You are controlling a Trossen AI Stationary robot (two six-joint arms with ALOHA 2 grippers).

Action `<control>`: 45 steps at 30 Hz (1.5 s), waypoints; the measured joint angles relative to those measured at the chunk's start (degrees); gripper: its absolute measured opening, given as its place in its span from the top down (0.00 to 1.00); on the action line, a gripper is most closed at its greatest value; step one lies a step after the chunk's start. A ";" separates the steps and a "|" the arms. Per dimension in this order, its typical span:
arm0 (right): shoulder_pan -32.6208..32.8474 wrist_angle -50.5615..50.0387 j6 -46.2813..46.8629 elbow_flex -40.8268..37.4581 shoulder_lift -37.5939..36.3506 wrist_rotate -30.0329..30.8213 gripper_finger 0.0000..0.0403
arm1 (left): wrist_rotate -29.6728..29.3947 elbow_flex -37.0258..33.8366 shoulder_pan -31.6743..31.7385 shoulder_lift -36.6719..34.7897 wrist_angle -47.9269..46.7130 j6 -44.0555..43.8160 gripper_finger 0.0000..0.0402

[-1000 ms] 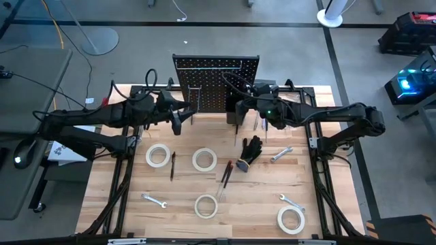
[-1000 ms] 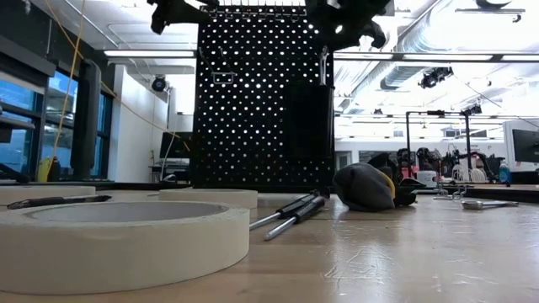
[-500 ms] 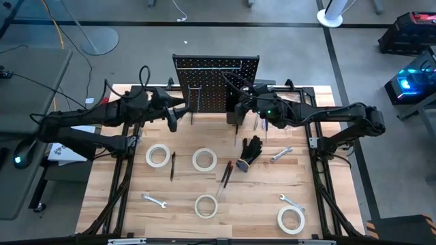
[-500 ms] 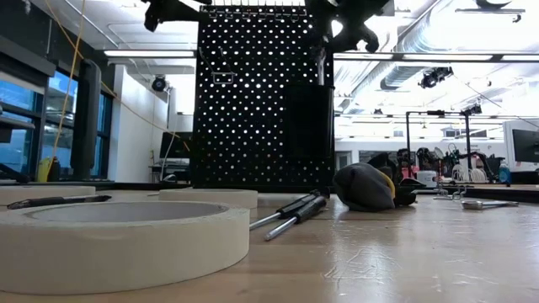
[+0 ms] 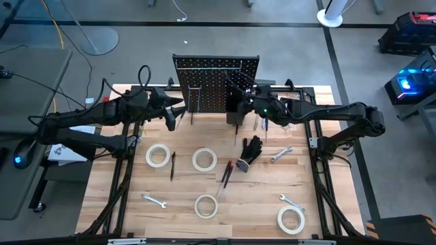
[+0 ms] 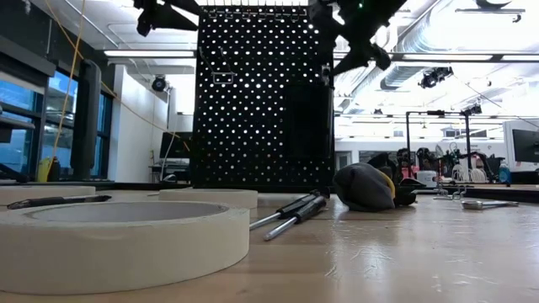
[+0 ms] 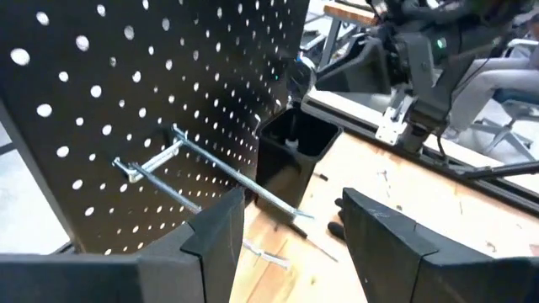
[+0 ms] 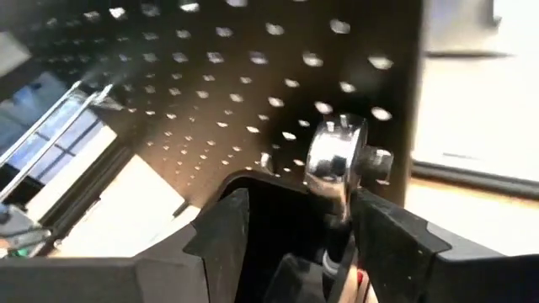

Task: Hang tools onto peg board
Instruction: Hang the ratchet tool onto the pegboard, then hang the 12 mm tool onto the pegboard on the top left

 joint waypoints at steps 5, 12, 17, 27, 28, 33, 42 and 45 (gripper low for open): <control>-0.61 0.78 0.47 0.00 -0.06 -2.54 0.50 | -0.02 0.00 0.00 0.01 -0.44 0.04 0.53; -1.00 -2.14 -1.01 0.93 -0.17 -7.23 0.50 | 0.70 0.00 -0.02 -0.48 -1.21 0.06 0.53; -1.25 -7.96 -1.02 1.84 -0.17 -13.61 0.50 | 1.51 0.00 0.00 -2.62 -3.87 0.09 0.53; -0.22 -14.09 0.51 2.01 -1.56 -29.94 0.50 | 4.10 0.02 -0.02 -7.63 -6.60 -1.43 0.53; 0.35 -16.30 0.53 1.99 -1.84 -31.43 0.50 | 5.24 0.02 -0.02 -7.92 -7.39 -2.21 0.53; 2.74 -24.08 0.67 1.88 -4.73 -31.58 0.50 | 10.36 0.02 -0.04 -8.27 -12.33 -5.47 0.53; 3.01 -27.73 0.51 1.92 -6.98 -27.66 0.50 | 11.17 0.02 -0.07 -7.75 -15.32 -6.07 0.53; 3.05 -30.14 0.49 1.92 -7.01 -27.54 0.50 | 11.23 0.02 -0.07 -7.64 -18.01 -7.09 0.53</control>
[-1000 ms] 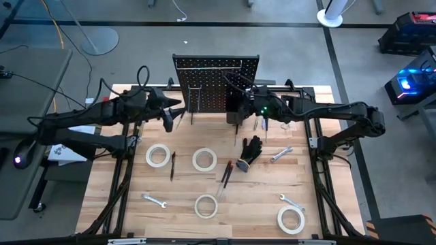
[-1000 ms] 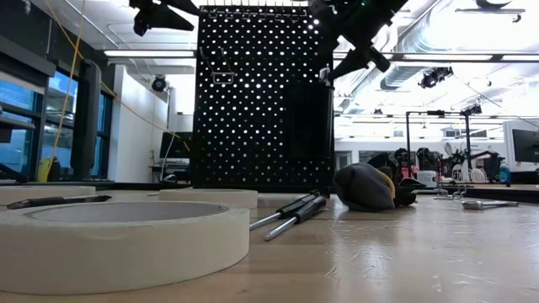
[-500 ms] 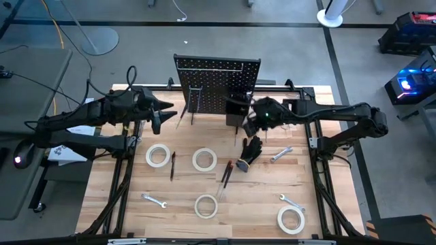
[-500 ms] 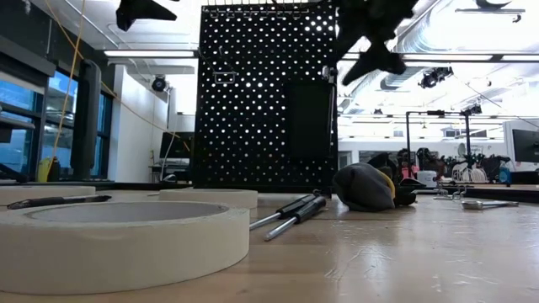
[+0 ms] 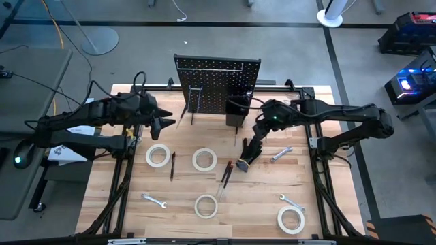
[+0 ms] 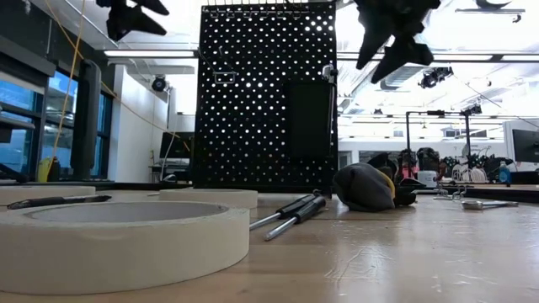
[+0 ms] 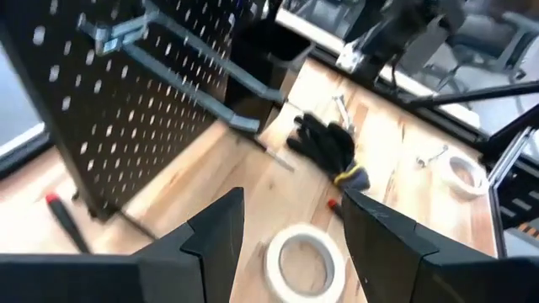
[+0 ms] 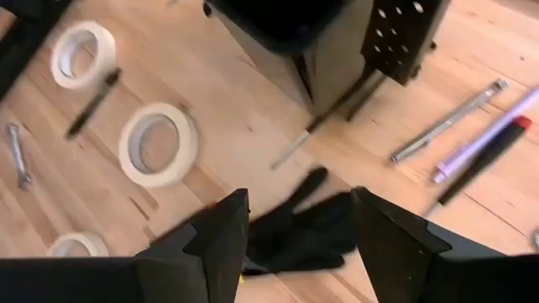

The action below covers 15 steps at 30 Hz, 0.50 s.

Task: Hang tools onto peg board
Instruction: Hang the 12 mm tool onto the pegboard on the top left

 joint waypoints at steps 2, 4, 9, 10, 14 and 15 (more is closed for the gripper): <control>-0.02 -0.36 0.00 0.00 -0.02 0.04 0.50 | 0.00 0.00 -0.01 0.12 -1.98 -1.59 0.53; -0.02 -0.33 0.01 -0.01 -0.02 0.04 0.50 | 0.32 0.00 -0.01 0.24 -4.76 -3.05 0.53; -0.02 -0.34 0.05 -0.02 -0.02 0.07 0.50 | 3.90 0.00 -0.08 1.85 -10.95 -7.25 0.53; -0.02 -0.34 0.04 -0.02 -0.02 0.21 0.50 | 4.81 0.00 -0.25 2.44 -12.66 -8.44 0.53; -0.02 -0.36 0.02 -0.02 -0.02 1.81 0.50 | 5.48 0.00 -1.21 5.41 -20.09 -13.45 0.53; -0.02 -0.36 0.00 -0.02 -0.02 2.01 0.50 | 5.49 0.00 -1.50 6.21 -21.41 -14.32 0.53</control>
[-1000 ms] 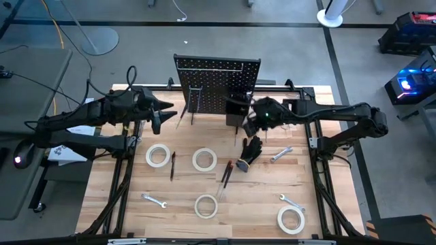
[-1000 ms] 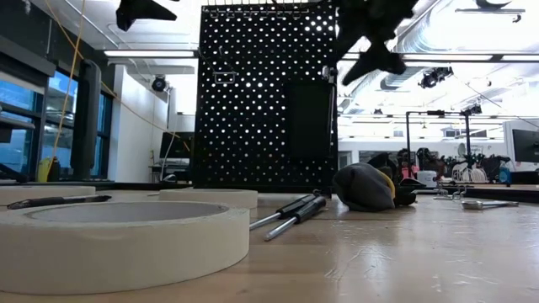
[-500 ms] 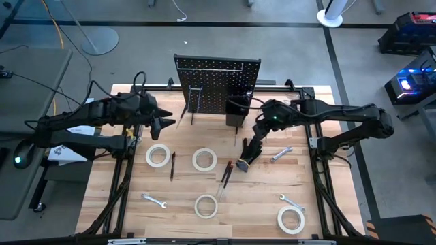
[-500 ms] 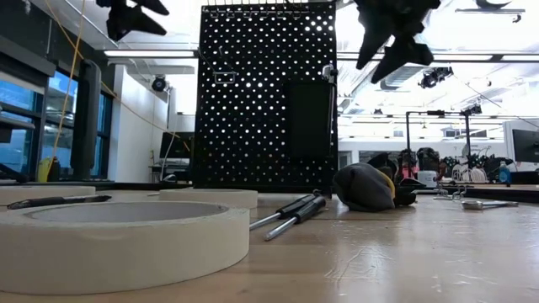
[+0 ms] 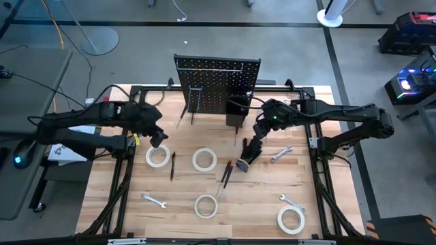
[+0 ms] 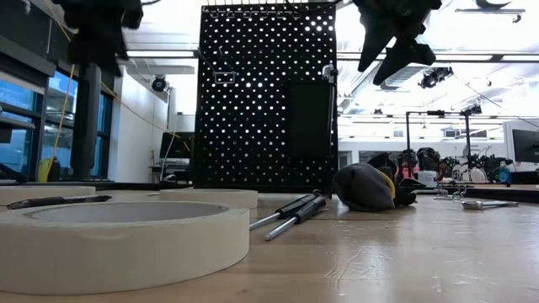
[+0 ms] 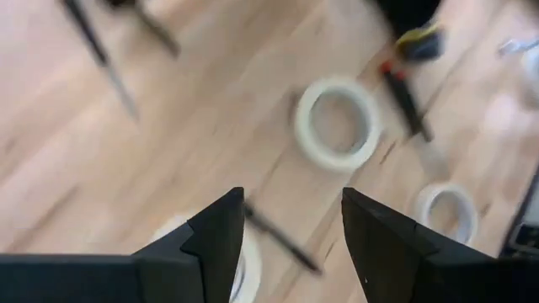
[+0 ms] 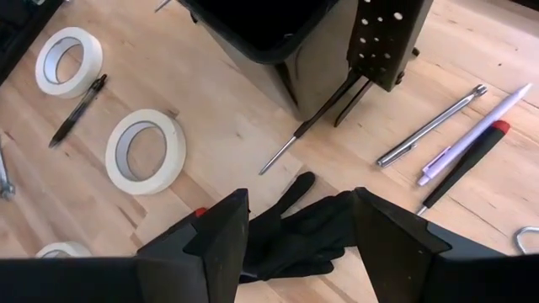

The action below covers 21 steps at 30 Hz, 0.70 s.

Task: Hang tools onto peg board
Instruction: Hang the 12 mm tool onto the pegboard on the top left

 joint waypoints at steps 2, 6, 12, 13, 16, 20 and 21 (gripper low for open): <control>0.00 0.00 0.01 0.00 0.00 0.02 0.50 | -0.10 0.00 -0.65 1.90 -2.00 -2.90 0.53; 0.00 -0.02 0.02 0.00 0.00 0.04 0.50 | -0.11 -2.52 -2.99 5.39 -1.93 -8.96 0.53; 0.00 -3.04 0.02 -0.02 0.02 0.05 0.50 | 2.52 -8.35 -7.04 9.26 -1.46 -13.09 0.53; 0.00 -3.82 0.02 -0.02 0.02 0.07 0.50 | 3.39 -8.80 -7.61 9.68 -1.22 -13.08 0.53; 0.00 -5.32 0.04 -0.02 0.02 0.07 0.50 | 4.86 -9.87 -8.96 10.40 -0.14 -13.08 0.53; 0.00 -5.95 0.03 -0.04 0.02 0.07 0.50 | 4.83 -10.38 -9.86 10.43 2.91 -13.08 0.53; 0.00 -5.95 0.04 -0.04 0.02 0.07 0.50 | 4.83 -10.38 -9.92 10.43 3.53 -13.08 0.53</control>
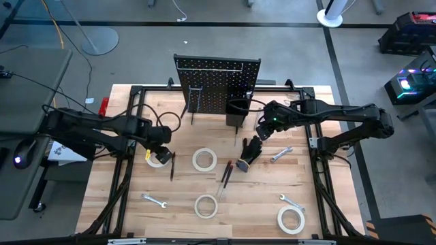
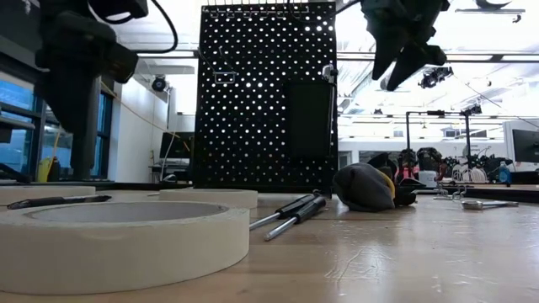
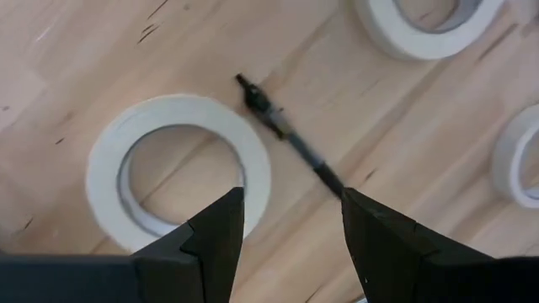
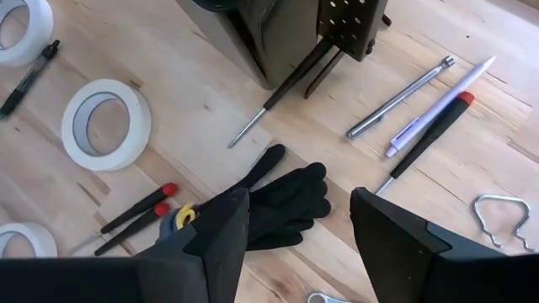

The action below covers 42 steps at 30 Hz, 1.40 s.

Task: Hang tools onto peg board
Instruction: Hang the 12 mm tool onto the pegboard on the top left

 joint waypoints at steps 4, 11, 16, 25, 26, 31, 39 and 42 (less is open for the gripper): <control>0.00 0.00 0.00 0.00 0.00 0.00 0.50 | 0.00 0.00 0.00 0.00 1.69 0.00 0.53; 0.00 -3.89 1.58 -0.02 0.00 -0.36 0.50 | -0.06 0.00 0.00 0.00 2.67 0.04 0.53; 0.00 -7.56 5.58 -0.15 0.00 -1.93 0.50 | -0.31 0.00 0.02 0.00 2.67 1.37 0.53; 5.95 -12.14 21.05 -15.78 0.04 -7.55 0.71 | -1.73 0.00 0.02 0.00 3.23 1.47 0.53; 6.70 -10.53 22.68 -17.71 0.03 -7.45 0.79 | -1.99 0.00 0.04 0.00 3.53 1.49 0.53; 9.52 -7.41 33.74 -26.39 0.04 -6.47 0.97 | -2.47 0.00 0.09 0.00 5.09 0.96 0.53; 9.59 -4.04 39.73 -29.18 0.35 0.00 1.00 | -3.33 0.00 0.09 0.00 7.76 0.07 0.53; 8.83 -2.86 38.69 -30.56 0.76 -1.04 1.00 | -3.86 0.00 0.09 0.00 9.49 0.07 0.53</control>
